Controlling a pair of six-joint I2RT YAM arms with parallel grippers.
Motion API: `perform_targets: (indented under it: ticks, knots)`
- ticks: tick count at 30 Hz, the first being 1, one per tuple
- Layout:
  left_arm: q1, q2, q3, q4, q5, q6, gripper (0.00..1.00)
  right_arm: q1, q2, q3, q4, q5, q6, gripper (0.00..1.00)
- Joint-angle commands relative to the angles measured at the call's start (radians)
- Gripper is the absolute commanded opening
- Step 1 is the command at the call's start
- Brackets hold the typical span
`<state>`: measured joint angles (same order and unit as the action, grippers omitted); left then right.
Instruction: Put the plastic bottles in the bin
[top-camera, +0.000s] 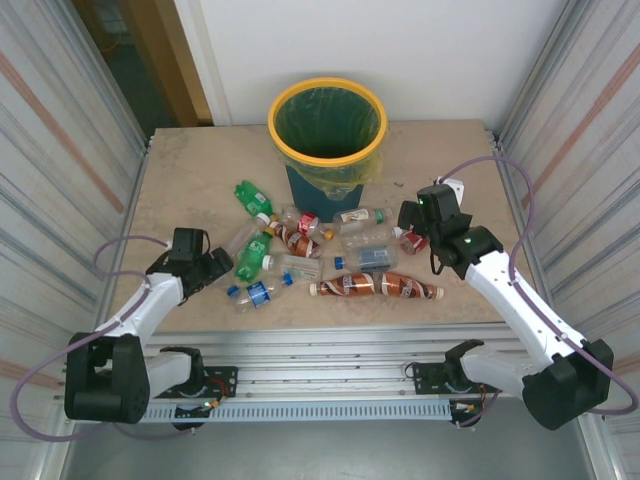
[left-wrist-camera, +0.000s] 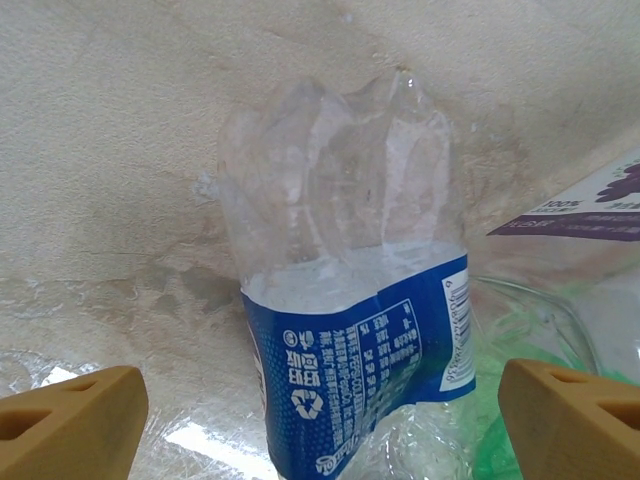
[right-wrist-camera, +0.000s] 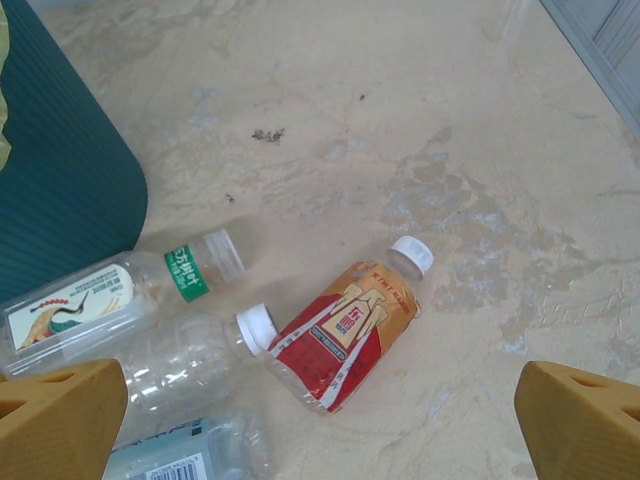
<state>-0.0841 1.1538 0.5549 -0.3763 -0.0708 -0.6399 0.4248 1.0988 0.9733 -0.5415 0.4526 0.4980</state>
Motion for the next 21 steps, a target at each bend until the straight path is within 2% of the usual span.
perform_targets:
  ticks: [1,13,21]
  knots:
    - [0.007,0.017,0.014,0.022,-0.003,0.014,0.91,-0.006,-0.029,-0.008,0.016,0.020,0.030,0.98]
    - [0.007,0.072,0.018,0.045,0.003,0.011,0.91,-0.006,-0.053,-0.019,0.027,0.008,0.035,0.98]
    - [0.007,0.100,0.015,0.060,-0.009,0.001,0.86,-0.006,-0.057,-0.014,0.025,0.005,0.038,0.98]
